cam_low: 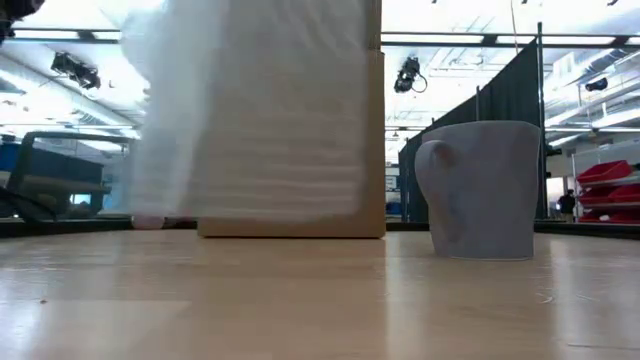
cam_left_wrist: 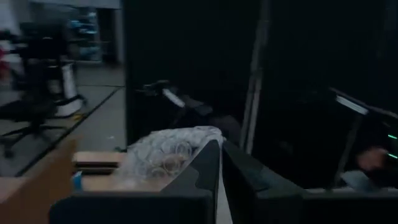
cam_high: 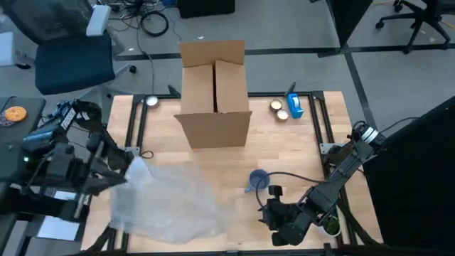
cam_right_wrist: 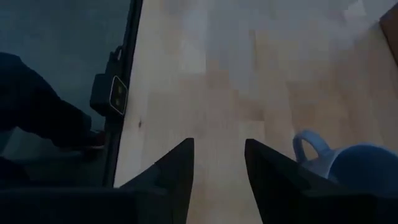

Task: Wrap mug
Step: Wrap the blue mug with bubble wrap

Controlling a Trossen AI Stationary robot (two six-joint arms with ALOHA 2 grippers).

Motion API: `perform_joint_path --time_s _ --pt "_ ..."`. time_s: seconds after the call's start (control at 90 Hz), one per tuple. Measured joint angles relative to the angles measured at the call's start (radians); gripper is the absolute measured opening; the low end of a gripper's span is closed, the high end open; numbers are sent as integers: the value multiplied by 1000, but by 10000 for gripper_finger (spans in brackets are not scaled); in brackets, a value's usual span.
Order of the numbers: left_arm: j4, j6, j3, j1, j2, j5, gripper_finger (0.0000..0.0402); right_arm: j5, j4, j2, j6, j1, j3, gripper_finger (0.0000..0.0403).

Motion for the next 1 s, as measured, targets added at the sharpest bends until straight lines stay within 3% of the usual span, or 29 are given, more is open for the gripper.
perform_joint_path --time_s 0.122,0.322,0.489,0.7,0.867,1.0 --pt "44 38 0 -21 -16 -149 0 0 1 0 2 0 0 119" --pt "-33 -54 -14 4 -29 -228 0 0 6 0 0 -2 0 119" --pt "-179 -320 -136 132 -25 -117 0 0 7 0 0 -11 0 119" --pt "-139 -585 -387 275 -23 -23 0 0 21 0 -1 -33 0 119" --pt "92 -674 -613 415 -17 130 0 0 51 0 -10 -56 0 119" --pt "382 -551 -734 518 -7 361 0 0 59 0 -27 -72 0 119"
